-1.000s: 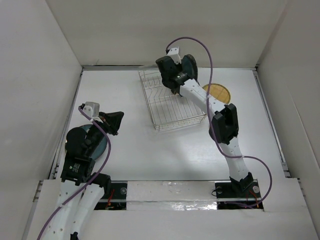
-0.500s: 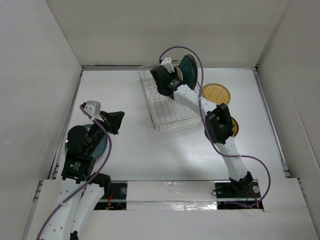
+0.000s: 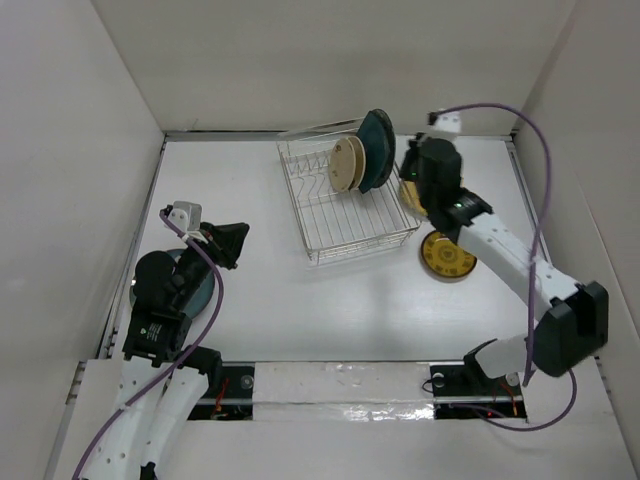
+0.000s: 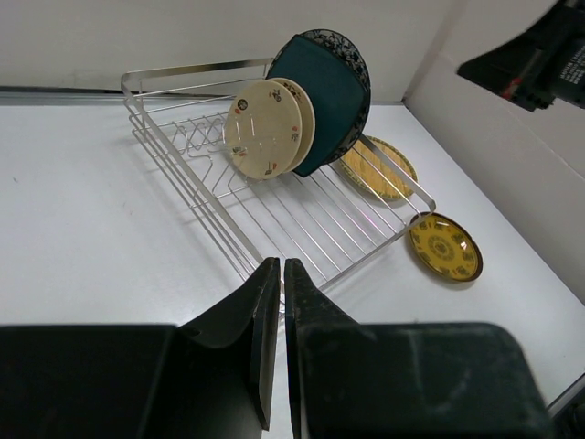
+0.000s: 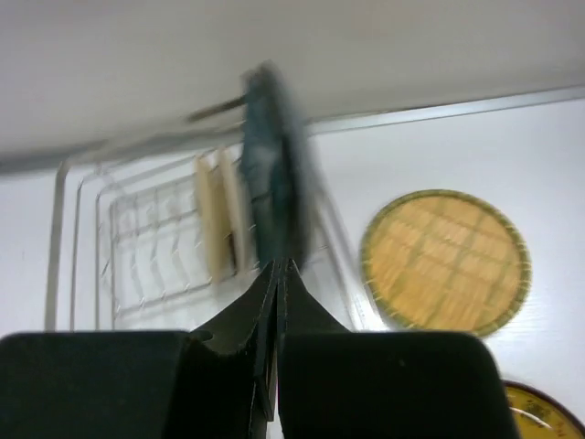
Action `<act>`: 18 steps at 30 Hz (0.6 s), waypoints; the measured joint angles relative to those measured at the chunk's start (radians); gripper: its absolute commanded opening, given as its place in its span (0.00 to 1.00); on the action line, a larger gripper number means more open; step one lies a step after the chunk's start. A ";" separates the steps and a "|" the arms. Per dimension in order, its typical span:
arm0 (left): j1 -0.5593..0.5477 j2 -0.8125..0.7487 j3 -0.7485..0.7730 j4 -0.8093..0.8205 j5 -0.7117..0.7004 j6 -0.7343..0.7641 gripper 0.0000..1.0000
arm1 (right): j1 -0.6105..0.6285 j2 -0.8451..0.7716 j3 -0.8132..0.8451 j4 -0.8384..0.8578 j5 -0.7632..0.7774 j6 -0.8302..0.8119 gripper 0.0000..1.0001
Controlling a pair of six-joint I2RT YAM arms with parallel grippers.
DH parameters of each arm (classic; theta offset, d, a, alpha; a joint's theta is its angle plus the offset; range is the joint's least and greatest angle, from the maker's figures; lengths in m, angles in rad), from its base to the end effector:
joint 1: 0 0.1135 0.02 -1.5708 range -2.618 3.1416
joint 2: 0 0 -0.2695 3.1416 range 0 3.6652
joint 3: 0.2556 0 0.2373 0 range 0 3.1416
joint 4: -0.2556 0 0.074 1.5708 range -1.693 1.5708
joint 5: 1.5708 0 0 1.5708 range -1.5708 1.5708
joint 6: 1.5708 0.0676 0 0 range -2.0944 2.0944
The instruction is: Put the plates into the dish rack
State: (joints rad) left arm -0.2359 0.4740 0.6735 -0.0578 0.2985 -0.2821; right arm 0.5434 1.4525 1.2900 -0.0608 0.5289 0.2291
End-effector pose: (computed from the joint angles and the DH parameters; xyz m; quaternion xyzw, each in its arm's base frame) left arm 0.1223 -0.0499 0.3604 0.0973 0.6504 -0.2855 0.6971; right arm 0.3203 0.1536 0.3739 0.0430 0.7705 0.0377 0.6348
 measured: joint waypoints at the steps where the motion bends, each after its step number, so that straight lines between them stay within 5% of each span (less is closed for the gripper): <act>1: 0.000 0.000 0.000 0.000 0.000 0.000 0.05 | -0.070 -0.056 -0.063 0.047 -0.047 0.031 0.00; 5: 0.000 0.000 0.000 0.000 0.000 0.000 0.05 | -0.350 -0.112 -0.257 0.179 -0.194 0.134 0.07; 6: 0.000 0.001 0.000 0.000 0.000 0.000 0.05 | -0.393 -0.107 -0.304 0.199 -0.227 0.158 0.27; 10: 0.000 0.007 0.000 0.001 0.000 0.000 0.05 | -0.534 -0.039 -0.444 0.229 -0.374 0.270 0.57; 18: 0.000 0.015 0.000 0.001 0.000 0.000 0.05 | -0.739 0.183 -0.453 0.331 -0.566 0.425 0.66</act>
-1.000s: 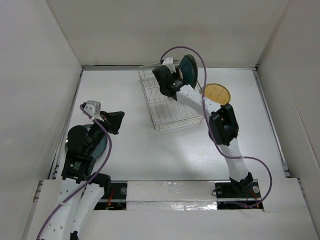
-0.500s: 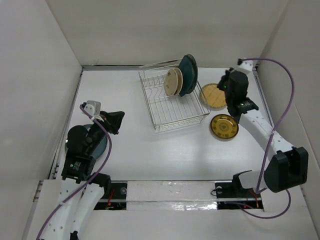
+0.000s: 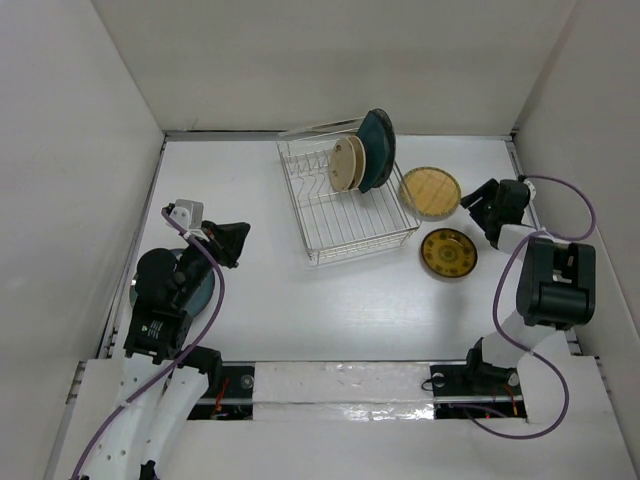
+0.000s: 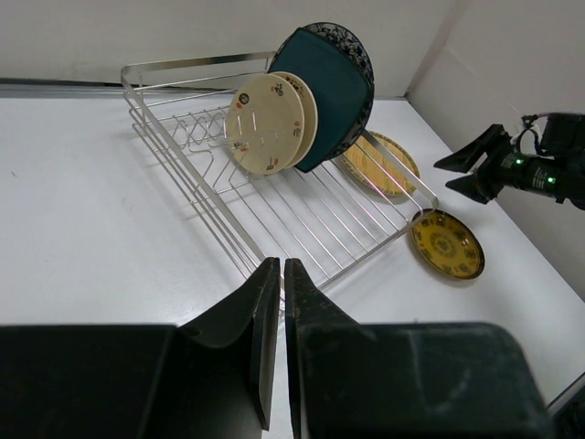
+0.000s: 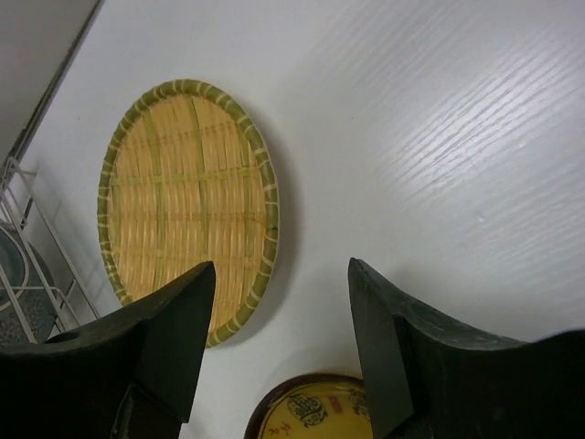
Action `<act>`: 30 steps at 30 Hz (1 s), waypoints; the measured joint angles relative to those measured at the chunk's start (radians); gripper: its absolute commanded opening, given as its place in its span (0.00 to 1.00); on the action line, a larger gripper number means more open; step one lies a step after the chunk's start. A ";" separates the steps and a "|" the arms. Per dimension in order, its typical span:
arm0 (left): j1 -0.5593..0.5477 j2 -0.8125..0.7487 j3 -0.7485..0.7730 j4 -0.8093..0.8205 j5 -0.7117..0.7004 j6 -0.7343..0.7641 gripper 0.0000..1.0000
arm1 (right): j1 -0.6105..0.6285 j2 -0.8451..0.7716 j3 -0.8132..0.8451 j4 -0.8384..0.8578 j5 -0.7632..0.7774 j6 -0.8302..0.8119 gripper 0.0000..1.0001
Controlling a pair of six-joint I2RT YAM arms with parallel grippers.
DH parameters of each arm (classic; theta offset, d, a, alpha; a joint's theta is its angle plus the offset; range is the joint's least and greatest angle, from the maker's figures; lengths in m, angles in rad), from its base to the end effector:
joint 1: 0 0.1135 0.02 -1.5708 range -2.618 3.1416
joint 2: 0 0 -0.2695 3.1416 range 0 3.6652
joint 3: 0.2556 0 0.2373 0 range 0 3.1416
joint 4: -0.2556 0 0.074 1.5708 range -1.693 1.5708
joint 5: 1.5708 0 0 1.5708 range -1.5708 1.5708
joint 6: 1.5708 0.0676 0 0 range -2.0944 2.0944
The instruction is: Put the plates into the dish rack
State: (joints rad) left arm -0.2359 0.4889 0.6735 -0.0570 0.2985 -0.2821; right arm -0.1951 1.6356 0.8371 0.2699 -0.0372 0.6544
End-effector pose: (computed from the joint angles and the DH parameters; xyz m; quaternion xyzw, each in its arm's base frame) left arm 0.1259 -0.0507 0.3588 0.0965 0.6556 -0.2851 0.6925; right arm 0.3565 -0.0679 0.1885 0.3489 0.7939 0.1290 0.4810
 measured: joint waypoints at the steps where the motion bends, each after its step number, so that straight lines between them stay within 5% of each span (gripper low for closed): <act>1: 0.000 0.001 0.000 0.000 0.000 0.000 0.05 | -0.003 0.029 0.010 0.006 -0.022 0.013 0.66; 11: 0.000 0.012 0.000 0.000 -0.007 0.000 0.05 | -0.013 0.266 0.096 0.141 -0.231 0.165 0.62; 14: 0.000 0.022 0.000 -0.001 -0.014 0.000 0.05 | -0.022 0.320 0.121 0.191 -0.276 0.216 0.42; 15: 0.000 0.026 0.000 -0.001 -0.016 0.000 0.05 | -0.026 0.340 0.123 0.210 -0.290 0.244 0.24; 18: 0.000 0.034 0.000 -0.001 -0.025 0.000 0.05 | -0.034 0.360 0.124 0.233 -0.304 0.282 0.00; 24: 0.000 0.048 0.000 -0.004 -0.039 0.001 0.05 | -0.040 0.281 0.073 0.251 -0.243 0.323 0.00; 30: 0.000 0.048 0.000 -0.008 -0.042 0.001 0.05 | -0.025 -0.113 -0.049 0.153 -0.014 0.281 0.00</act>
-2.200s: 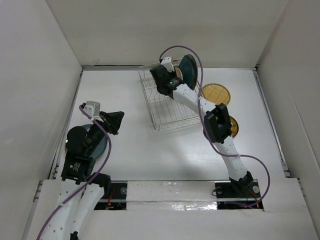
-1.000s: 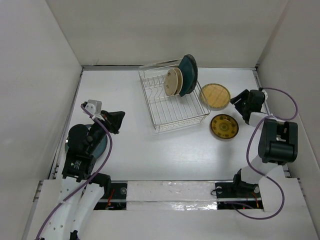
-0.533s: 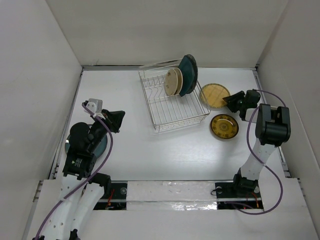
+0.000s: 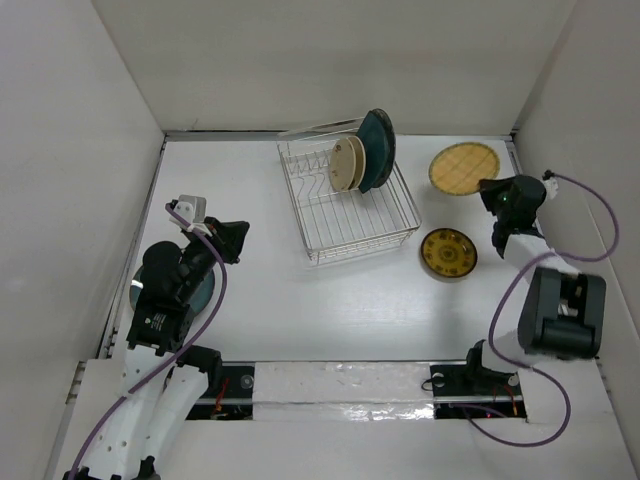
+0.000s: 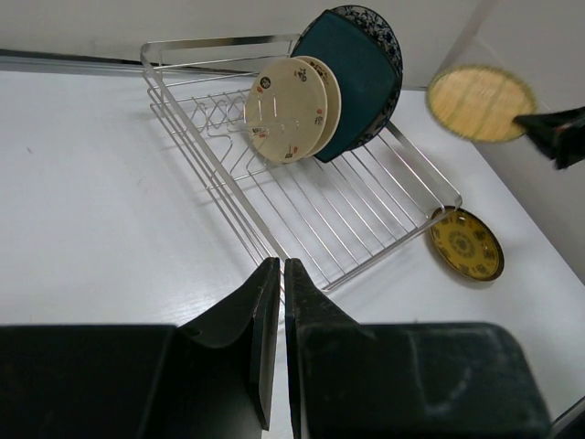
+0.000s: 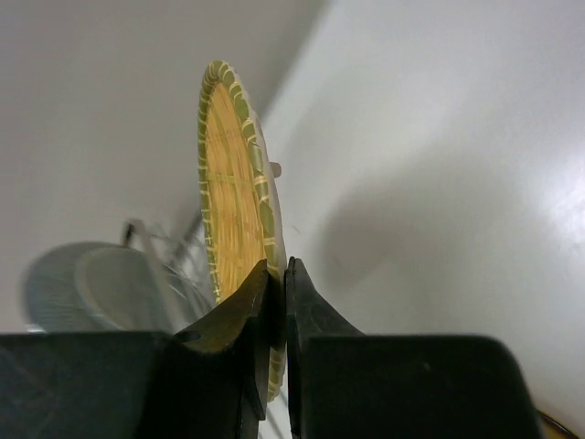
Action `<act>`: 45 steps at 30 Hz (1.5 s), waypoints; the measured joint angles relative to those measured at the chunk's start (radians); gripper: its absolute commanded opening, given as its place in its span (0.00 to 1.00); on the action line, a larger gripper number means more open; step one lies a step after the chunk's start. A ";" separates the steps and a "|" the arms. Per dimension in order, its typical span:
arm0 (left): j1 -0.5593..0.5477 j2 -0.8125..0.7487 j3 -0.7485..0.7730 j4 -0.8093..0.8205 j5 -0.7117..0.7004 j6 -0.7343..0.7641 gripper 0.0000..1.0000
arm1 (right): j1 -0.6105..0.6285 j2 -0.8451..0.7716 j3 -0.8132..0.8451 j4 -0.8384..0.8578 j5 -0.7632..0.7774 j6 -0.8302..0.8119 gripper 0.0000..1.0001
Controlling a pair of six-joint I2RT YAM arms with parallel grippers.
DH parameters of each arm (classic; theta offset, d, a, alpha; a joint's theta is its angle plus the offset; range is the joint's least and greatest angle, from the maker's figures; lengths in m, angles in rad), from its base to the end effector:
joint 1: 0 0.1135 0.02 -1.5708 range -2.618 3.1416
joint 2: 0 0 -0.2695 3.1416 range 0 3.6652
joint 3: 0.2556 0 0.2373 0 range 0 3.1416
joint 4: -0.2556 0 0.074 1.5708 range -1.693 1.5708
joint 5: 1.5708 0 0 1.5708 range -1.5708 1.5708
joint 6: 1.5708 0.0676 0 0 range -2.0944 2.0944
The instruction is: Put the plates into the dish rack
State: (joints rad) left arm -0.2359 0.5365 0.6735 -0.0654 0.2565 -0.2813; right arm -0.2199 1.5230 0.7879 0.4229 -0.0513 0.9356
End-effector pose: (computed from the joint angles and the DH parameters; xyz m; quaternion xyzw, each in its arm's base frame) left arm 0.1386 -0.0509 0.3520 0.0783 0.6777 -0.2699 0.6795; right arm 0.3446 -0.0735 0.2298 0.4287 0.6852 0.2255 0.5439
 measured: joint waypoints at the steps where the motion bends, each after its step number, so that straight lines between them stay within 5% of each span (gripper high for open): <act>1: 0.000 0.000 0.000 0.000 0.000 0.000 0.05 | 0.019 -0.082 0.000 -0.014 0.055 -0.026 0.00; 5: 0.000 -0.004 0.000 -0.003 0.000 0.000 0.05 | 0.195 -0.332 0.063 -0.035 0.261 -0.183 0.00; 8: 0.000 -0.012 0.000 -0.003 0.000 0.000 0.05 | 0.361 -0.343 0.207 -0.092 0.356 -0.333 0.00; 12: 0.000 -0.030 0.000 -0.003 0.001 0.000 0.05 | 0.627 -0.168 0.549 -0.220 0.469 -0.518 0.00; 17: 0.000 -0.048 0.000 -0.003 0.001 0.000 0.05 | 0.791 0.107 0.851 -0.416 0.603 -0.684 0.00; 28: 0.000 -0.078 0.000 -0.002 0.010 0.000 0.05 | 0.921 0.621 1.341 -0.723 0.874 -0.932 0.00; 45: 0.000 -0.081 0.000 -0.002 0.028 0.000 0.05 | 0.907 0.729 1.363 -0.779 0.860 -0.892 0.00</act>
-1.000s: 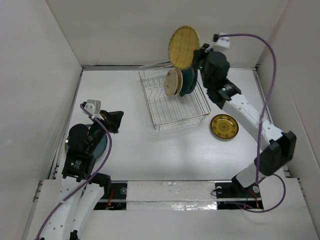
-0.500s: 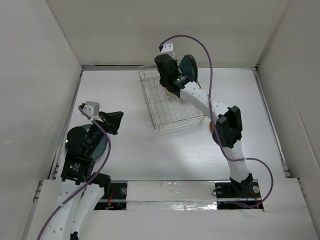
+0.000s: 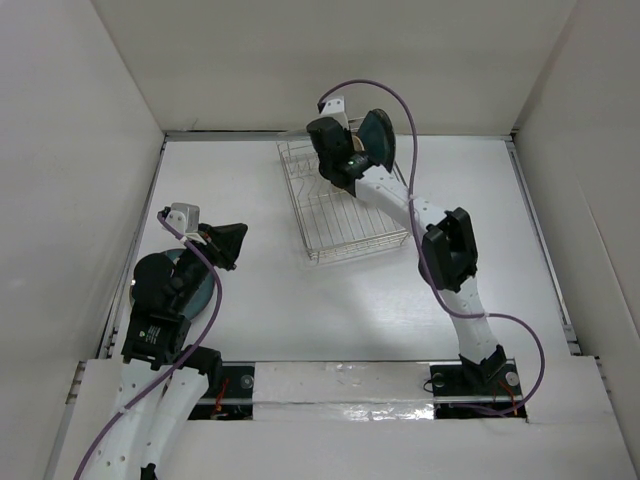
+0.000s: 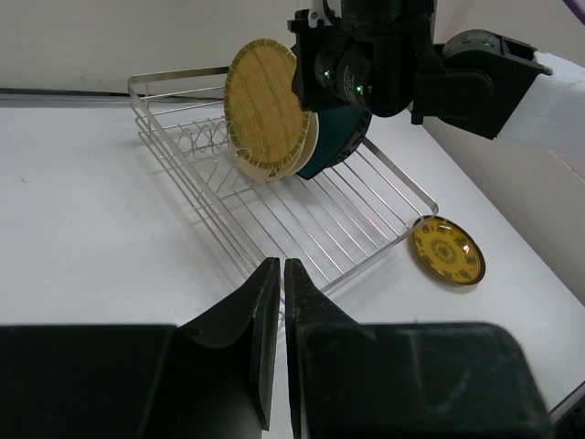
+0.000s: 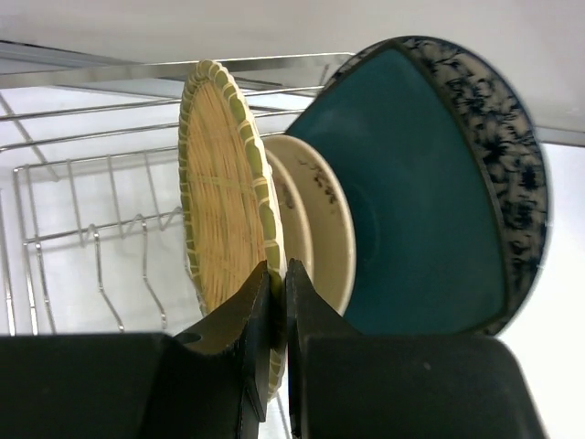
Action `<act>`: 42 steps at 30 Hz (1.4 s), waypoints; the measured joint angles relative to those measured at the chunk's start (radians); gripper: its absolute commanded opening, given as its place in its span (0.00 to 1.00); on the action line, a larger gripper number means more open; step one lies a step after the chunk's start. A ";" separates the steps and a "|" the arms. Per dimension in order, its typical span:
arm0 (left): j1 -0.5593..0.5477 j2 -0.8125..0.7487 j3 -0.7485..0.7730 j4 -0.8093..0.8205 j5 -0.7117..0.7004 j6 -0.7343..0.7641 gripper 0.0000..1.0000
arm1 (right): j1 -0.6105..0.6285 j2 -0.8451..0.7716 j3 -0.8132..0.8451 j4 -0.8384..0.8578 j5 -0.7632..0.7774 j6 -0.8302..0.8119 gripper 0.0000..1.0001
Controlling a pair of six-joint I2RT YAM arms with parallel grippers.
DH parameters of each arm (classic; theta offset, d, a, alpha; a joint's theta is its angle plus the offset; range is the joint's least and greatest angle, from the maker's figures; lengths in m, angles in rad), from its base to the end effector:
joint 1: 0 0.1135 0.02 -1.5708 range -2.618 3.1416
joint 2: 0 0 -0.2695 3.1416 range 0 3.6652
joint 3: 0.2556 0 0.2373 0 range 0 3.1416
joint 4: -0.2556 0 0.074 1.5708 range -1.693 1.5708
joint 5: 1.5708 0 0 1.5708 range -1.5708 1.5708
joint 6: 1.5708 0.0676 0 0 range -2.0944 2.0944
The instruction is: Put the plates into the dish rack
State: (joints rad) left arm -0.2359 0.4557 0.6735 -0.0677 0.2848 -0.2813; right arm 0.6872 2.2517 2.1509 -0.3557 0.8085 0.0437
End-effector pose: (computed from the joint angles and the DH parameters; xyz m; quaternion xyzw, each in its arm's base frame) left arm 0.1186 -0.0480 0.3611 0.0929 0.6478 -0.2814 0.7018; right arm 0.4426 0.3000 0.3063 -0.0495 0.8061 -0.1381 0.5734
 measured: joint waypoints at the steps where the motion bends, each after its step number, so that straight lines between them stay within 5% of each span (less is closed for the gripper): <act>1: 0.000 0.000 0.000 0.000 0.000 0.000 0.05 | 0.000 0.005 0.000 0.005 -0.007 0.005 0.00; 4: 0.000 0.000 0.000 0.000 0.000 0.000 0.04 | 0.000 0.028 0.000 0.003 -0.026 0.020 0.04; 15: 0.000 0.001 0.000 0.000 0.000 0.000 0.05 | 0.000 0.014 -0.057 0.007 -0.082 0.070 0.60; 18: 0.000 0.002 0.000 0.000 0.000 0.000 0.05 | -0.004 -0.084 -0.158 0.015 -0.125 0.095 0.63; 20: 0.000 0.003 0.000 0.000 0.000 0.000 0.05 | -0.008 -0.197 -0.269 0.036 -0.158 0.114 0.60; 22: 0.000 0.003 0.000 0.000 -0.001 0.000 0.05 | -0.014 -0.353 -0.420 0.073 -0.186 0.146 0.43; 24: 0.000 0.004 0.000 0.000 0.000 0.000 0.04 | -0.029 -0.529 -0.592 0.154 -0.208 0.189 0.00; 31: 0.000 -0.009 0.000 0.000 0.002 0.000 0.05 | -0.277 -1.155 -1.316 0.374 -0.263 0.486 0.00; 32: 0.002 -0.013 0.000 0.002 0.003 0.000 0.05 | -0.306 -1.177 -1.355 0.378 -0.268 0.507 0.02; 34: 0.002 -0.021 0.000 0.004 0.007 -0.001 0.05 | -0.487 -1.269 -1.552 0.365 -0.307 0.607 0.41; 36: 0.002 -0.026 0.000 0.005 0.013 -0.001 0.05 | -0.608 -1.341 -1.693 0.339 -0.346 0.655 0.61; 42: 0.002 -0.037 0.000 0.008 0.026 -0.001 0.05 | -0.874 -1.492 -1.835 0.276 -0.493 0.707 0.61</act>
State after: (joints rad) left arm -0.2340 0.4191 0.6735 -0.0597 0.3103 -0.2825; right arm -0.1871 0.7601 0.3157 -0.0799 0.3153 0.7506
